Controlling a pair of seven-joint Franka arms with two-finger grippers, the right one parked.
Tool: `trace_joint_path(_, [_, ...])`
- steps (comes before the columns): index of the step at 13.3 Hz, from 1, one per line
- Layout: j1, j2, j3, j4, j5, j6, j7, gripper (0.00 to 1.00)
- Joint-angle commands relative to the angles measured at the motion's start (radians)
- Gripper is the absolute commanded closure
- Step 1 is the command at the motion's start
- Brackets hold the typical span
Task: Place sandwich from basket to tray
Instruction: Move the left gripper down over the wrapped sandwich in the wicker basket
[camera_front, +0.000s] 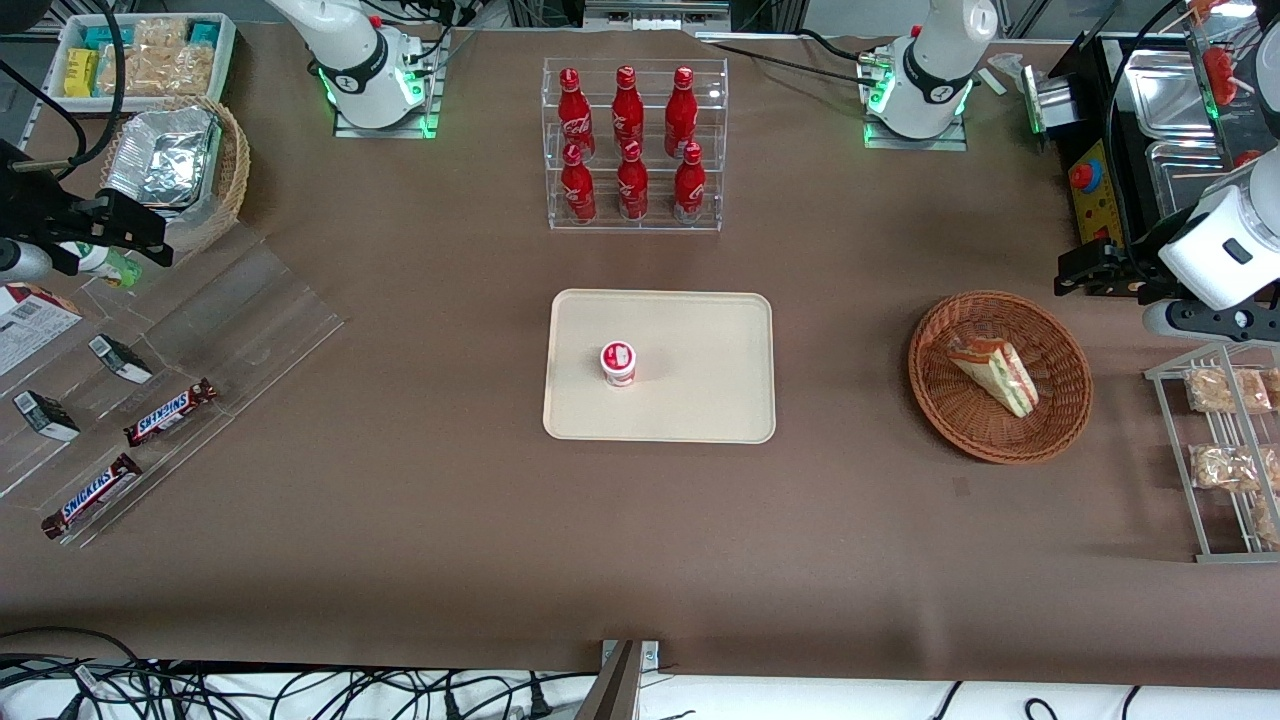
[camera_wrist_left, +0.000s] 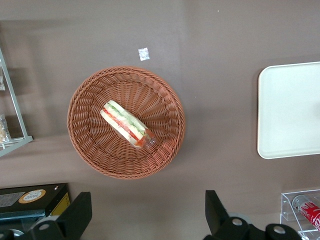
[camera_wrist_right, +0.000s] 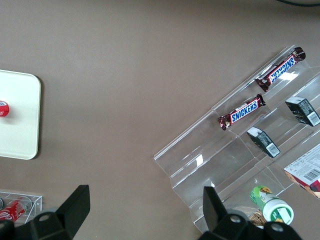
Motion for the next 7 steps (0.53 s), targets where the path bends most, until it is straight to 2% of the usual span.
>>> trace_joint_path(1, [0.011,0.015,0.001,0.021,-0.006,0.012,0.021,0.0])
trace_joint_path(7, [0.045,0.076,0.003,0.014,-0.005,0.069,-0.026,0.0])
